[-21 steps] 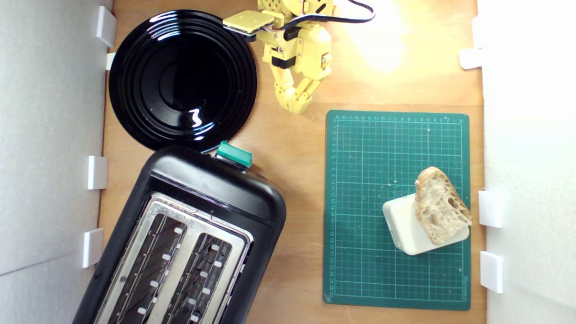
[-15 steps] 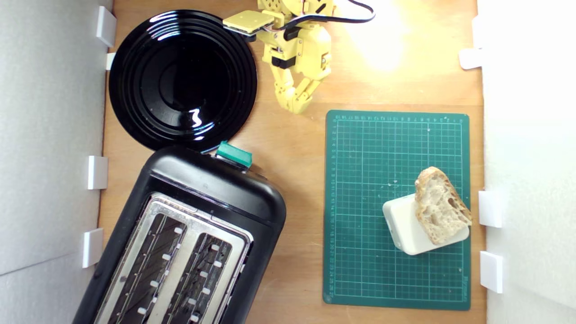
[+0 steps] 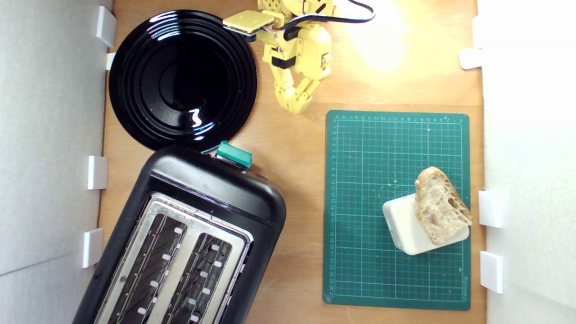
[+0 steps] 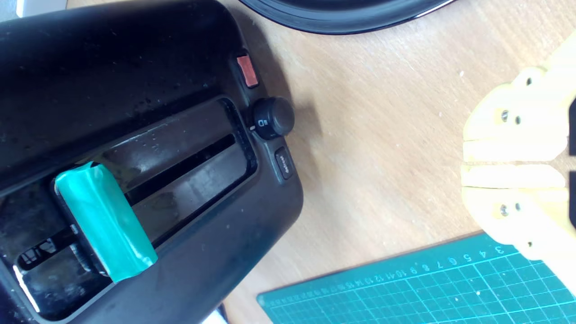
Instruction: Pick bread and place in toaster
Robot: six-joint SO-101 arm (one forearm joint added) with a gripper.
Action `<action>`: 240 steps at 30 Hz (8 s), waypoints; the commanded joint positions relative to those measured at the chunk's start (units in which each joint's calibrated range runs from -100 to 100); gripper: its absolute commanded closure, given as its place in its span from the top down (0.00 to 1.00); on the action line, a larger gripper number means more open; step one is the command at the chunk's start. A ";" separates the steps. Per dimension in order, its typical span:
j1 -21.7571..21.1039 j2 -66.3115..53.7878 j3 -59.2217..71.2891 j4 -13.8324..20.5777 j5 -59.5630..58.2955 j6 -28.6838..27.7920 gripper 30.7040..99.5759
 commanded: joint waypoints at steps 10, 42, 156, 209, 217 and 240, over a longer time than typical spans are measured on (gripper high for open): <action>0.38 0.16 0.41 -0.18 -1.32 -0.14 0.16; 0.38 0.16 0.41 -0.18 -1.32 -0.14 0.16; -17.03 81.10 -19.02 -18.76 -83.40 -15.16 0.16; -27.50 115.96 -24.83 -20.76 -127.26 -14.58 0.43; -27.83 116.13 -24.83 -20.76 -127.26 -14.58 0.66; -27.75 119.79 -29.46 -23.29 -127.26 -15.11 0.81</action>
